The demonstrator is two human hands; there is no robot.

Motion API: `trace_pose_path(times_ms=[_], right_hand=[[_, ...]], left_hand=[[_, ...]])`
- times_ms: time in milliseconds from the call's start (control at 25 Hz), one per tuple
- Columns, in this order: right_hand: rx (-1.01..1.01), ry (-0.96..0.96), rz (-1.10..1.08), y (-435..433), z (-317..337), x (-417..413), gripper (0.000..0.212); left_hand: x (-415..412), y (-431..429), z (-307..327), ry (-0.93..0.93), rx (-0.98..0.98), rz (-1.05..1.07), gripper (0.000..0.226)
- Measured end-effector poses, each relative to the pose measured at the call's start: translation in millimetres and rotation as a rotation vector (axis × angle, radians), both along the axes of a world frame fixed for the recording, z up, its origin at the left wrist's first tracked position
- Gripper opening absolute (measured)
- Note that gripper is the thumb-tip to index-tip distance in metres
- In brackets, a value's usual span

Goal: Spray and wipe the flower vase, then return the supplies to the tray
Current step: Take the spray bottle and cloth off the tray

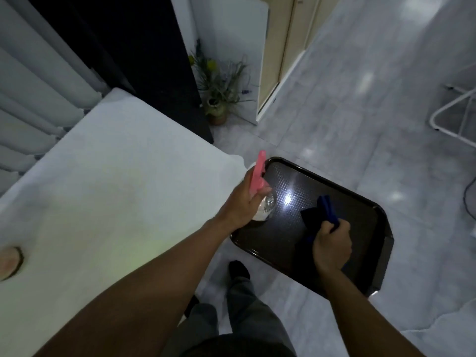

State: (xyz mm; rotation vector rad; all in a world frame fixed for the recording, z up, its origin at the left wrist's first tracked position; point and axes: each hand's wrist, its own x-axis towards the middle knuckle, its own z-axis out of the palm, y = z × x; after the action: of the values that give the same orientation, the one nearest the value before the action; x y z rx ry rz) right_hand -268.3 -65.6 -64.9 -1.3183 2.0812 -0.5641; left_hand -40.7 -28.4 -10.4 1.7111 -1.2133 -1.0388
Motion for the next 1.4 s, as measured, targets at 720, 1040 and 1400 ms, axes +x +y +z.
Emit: trace_pose_path(times_ms=[720,1040,1400], right_hand=[[0.480,-0.626,0.938,163,103,329,0.030],[0.894,-0.579,1.139,299,96,407,0.049],[0.900,-0.192,1.063,309,44,424,0.032]], left_hand=[[199,319,85,0.110,-0.171,1.132,0.045],[238,463,80,0.114,-0.112,1.338,0.012],[246,518,57,0.096,-0.063,1.383,0.021]])
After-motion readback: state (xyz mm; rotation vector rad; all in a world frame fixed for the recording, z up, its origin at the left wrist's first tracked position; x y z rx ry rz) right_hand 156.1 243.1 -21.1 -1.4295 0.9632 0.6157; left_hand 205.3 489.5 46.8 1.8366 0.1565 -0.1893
